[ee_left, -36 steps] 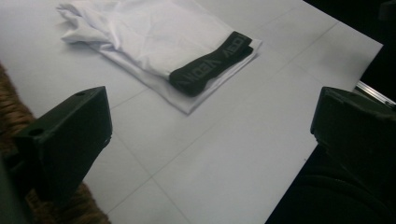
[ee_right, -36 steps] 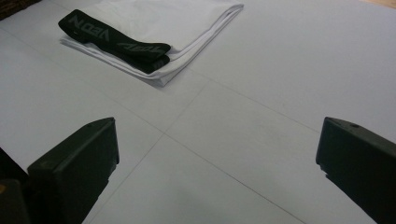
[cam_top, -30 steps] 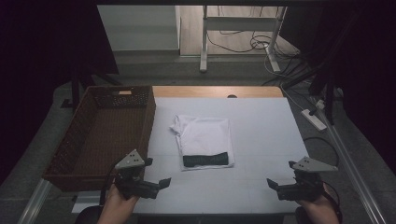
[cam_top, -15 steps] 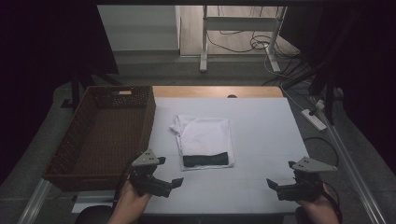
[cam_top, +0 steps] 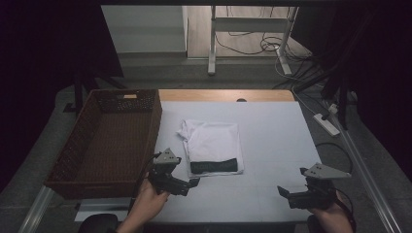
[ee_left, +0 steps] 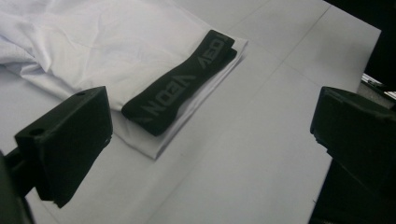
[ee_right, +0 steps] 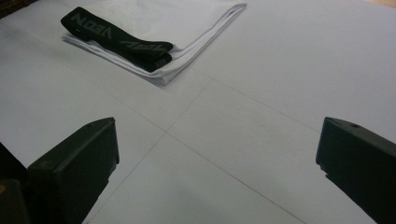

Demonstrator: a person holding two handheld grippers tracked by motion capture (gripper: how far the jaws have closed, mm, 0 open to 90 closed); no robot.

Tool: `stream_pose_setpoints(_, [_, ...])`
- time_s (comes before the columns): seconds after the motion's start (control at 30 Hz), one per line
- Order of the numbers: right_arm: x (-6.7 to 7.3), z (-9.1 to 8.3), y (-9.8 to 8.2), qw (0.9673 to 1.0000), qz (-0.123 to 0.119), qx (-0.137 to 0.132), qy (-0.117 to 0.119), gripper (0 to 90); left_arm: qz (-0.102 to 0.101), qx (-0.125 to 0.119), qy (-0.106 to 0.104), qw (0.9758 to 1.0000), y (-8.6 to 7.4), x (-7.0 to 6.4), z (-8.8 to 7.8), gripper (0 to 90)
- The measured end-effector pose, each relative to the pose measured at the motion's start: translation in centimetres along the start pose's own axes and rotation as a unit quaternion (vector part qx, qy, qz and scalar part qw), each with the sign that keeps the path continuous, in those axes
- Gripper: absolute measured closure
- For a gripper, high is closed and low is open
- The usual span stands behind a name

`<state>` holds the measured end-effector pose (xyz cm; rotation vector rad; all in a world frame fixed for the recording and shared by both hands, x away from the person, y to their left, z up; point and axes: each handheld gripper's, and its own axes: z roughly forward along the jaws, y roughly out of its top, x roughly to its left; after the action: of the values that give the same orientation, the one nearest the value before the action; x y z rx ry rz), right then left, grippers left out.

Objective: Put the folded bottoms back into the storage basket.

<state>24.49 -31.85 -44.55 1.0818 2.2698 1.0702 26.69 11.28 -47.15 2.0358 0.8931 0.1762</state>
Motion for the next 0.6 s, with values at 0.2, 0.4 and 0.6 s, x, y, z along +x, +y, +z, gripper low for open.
stream_pose_setpoints(0.2, [0.0, 0.0, 0.0, 1.0, 0.001, -0.001, 0.001, 0.3, 0.003, 0.008, 0.007, 0.9999, 0.8, 1.1, 1.6, 0.1])
stream_pose_setpoints(0.4, [-0.1, 0.0, 0.0, 1.0, 0.003, -0.003, 0.001, 0.3, 0.003, 0.008, 0.016, 0.9998, 1.0, 2.1, 2.4, 0.0])
stream_pose_setpoints(0.6, [-0.1, 0.0, 0.0, 1.0, 0.001, -0.002, 0.002, 0.3, -0.01, 0.01, 0.032, 0.9994, 1.6, 3.1, 3.0, 0.0])
